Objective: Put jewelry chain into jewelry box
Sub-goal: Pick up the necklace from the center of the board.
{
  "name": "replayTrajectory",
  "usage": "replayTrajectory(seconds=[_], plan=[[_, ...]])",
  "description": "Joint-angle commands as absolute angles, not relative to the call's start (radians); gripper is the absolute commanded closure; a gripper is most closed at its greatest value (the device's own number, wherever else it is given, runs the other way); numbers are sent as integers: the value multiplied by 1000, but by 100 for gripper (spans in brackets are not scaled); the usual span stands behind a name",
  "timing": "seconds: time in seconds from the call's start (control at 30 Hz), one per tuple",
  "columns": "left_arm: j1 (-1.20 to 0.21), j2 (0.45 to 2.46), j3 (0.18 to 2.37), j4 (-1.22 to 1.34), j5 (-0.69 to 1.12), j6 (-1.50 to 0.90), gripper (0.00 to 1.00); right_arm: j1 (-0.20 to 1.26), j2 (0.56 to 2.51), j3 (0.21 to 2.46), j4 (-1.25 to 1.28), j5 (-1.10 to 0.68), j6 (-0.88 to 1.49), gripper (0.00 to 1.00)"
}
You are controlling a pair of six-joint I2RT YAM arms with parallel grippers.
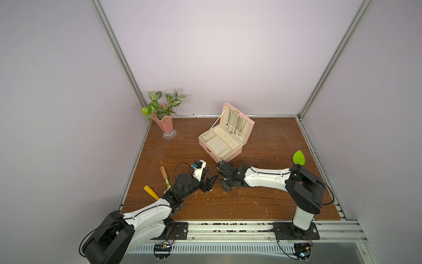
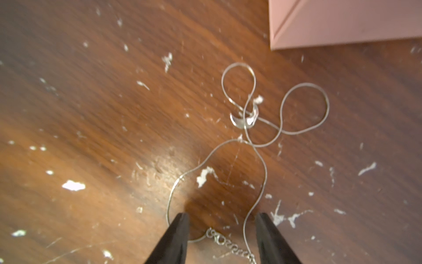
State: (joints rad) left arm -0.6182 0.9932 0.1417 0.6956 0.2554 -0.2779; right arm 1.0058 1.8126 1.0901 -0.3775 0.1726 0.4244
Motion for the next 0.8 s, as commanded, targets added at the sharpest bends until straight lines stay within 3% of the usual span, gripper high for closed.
replayTrajectory(seconds=[0.0,0.17,0.7,0.77], plan=[[-627,969,124,680,242,-258,32,1018,1816,1108,-438,189,484,51],[-627,935,113,672,238,-255,32,1021,1824,1090,-440,194,511,56],[-627,881,107,635,242,-262,31,1027,1798,1066,-483,224,543,100],[-628,879,106,637,241,-261,31,1028,1772,1063,-463,236,534,100]])
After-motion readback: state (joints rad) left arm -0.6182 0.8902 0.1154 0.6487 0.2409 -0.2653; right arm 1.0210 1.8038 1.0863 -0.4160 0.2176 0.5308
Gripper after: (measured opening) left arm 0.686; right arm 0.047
